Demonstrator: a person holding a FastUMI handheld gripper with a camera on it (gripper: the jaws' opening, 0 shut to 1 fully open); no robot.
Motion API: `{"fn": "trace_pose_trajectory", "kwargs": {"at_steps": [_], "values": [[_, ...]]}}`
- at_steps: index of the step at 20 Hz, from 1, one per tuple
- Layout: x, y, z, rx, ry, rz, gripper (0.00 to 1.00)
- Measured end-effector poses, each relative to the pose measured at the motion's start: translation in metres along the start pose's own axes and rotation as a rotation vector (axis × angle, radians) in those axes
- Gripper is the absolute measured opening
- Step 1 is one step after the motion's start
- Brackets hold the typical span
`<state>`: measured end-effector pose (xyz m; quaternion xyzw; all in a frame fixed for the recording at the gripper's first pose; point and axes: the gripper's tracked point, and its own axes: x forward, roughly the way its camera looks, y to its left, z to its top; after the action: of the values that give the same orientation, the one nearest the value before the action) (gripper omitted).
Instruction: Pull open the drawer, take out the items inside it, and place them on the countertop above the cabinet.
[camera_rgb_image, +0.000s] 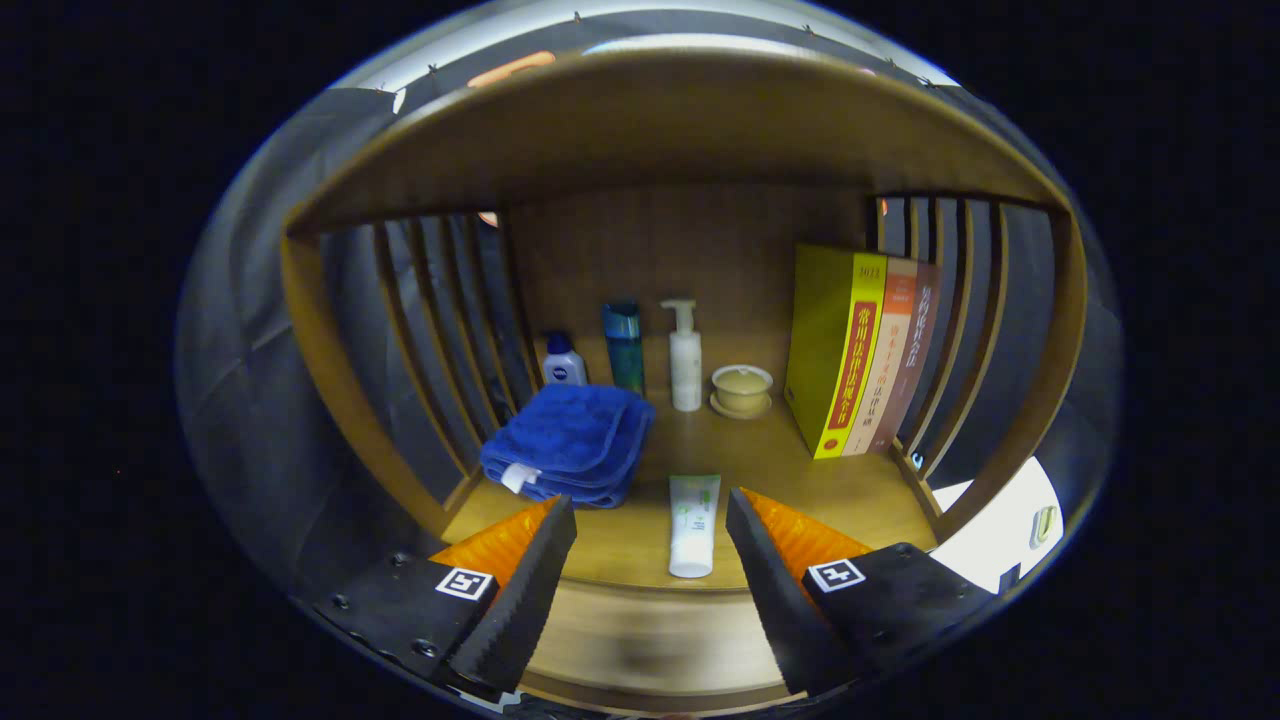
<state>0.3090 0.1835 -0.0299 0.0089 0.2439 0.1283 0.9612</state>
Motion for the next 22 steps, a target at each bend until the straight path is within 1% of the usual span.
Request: {"fn": "trace_pose_trajectory", "kwargs": {"at_steps": [3,6,10,13,16,19,22], "values": [[-0.041,0.009,0.005,0.002,-0.103,0.020,0.98],[-0.082,0.013,-0.011,0.021,-0.178,0.027,0.98],[-0.125,0.005,-0.037,0.044,-0.263,-0.002,0.98],[-0.145,-0.006,-0.061,0.066,-0.283,-0.041,0.98],[-0.163,-0.024,-0.078,0.108,-0.350,-0.113,0.98],[-0.175,-0.043,-0.106,0.152,-0.412,-0.183,0.98],[-0.180,-0.046,-0.124,0.129,-0.465,-0.190,0.98]]}}
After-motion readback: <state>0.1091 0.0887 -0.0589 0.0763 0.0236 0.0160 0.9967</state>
